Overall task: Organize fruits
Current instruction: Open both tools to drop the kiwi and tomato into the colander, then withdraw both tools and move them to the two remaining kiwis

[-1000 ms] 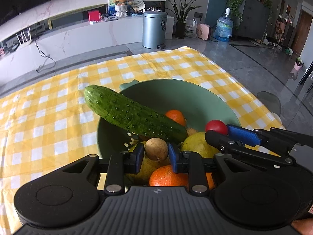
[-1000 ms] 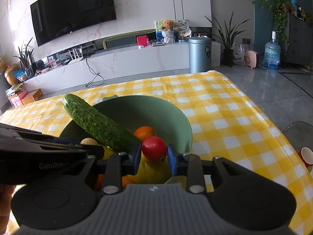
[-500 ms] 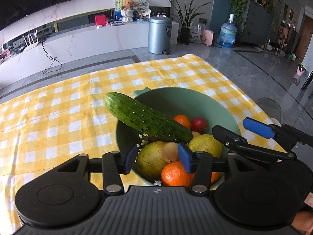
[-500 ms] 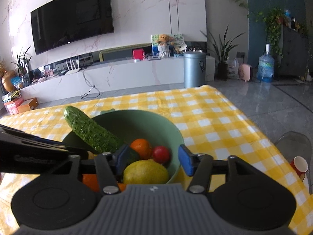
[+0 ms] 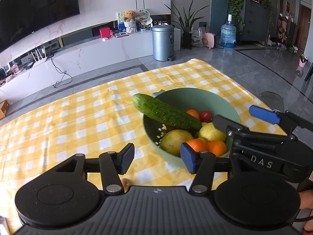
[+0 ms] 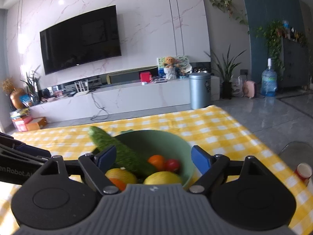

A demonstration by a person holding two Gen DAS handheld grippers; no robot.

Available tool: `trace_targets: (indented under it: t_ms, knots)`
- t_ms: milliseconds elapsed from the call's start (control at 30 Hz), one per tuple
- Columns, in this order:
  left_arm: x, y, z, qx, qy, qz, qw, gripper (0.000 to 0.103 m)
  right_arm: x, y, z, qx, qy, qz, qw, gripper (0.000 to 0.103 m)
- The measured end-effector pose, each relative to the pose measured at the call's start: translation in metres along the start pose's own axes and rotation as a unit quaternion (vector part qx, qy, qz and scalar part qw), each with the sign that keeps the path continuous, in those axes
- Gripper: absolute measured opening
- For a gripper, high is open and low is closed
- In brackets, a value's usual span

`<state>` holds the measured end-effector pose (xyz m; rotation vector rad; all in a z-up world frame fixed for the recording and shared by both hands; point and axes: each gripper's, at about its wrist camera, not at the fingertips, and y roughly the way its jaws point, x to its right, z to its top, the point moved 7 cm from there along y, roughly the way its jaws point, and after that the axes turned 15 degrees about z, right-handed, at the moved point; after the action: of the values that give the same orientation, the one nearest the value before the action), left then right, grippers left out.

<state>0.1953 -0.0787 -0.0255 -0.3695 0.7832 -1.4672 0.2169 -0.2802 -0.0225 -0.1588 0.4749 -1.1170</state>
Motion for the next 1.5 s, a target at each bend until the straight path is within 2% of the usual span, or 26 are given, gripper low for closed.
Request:
trace_targets:
  t_ms: [367, 500, 667, 867, 1133, 1333, 1500]
  knots:
    - [-0.038, -0.015, -0.037, -0.018, 0.032, 0.048, 0.9982, 0.065, -0.050, -0.003, -0.023, -0.024, -0.002, 0.053, 0.998, 0.081]
    - [-0.058, -0.013, -0.054, -0.034, 0.025, 0.059, 0.9973, 0.065, -0.070, -0.004, -0.034, -0.035, -0.018, 0.072, 0.997, 0.081]
    - [-0.080, -0.010, -0.070, -0.050, -0.002, 0.052, 0.9974, 0.066, -0.097, -0.003, -0.047, -0.051, -0.056, 0.090, 0.993, 0.081]
    - [-0.102, 0.000, -0.085, -0.071, -0.042, 0.033, 0.9960, 0.066, -0.112, 0.008, -0.060, -0.082, -0.071, 0.098, 0.989, 0.079]
    - [-0.107, 0.023, -0.100, -0.100, -0.057, 0.021, 0.9932, 0.066, -0.119, 0.035, -0.075, -0.132, -0.064, 0.103, 0.984, 0.070]
    - [-0.109, 0.043, -0.114, -0.126, -0.050, 0.030, 0.9904, 0.066, -0.123, 0.054, -0.084, -0.164, -0.059, 0.112, 0.978, 0.061]
    - [-0.106, 0.052, -0.119, -0.128, -0.066, 0.002, 0.9895, 0.062, -0.125, 0.070, -0.091, -0.183, -0.051, 0.120, 0.974, 0.055]
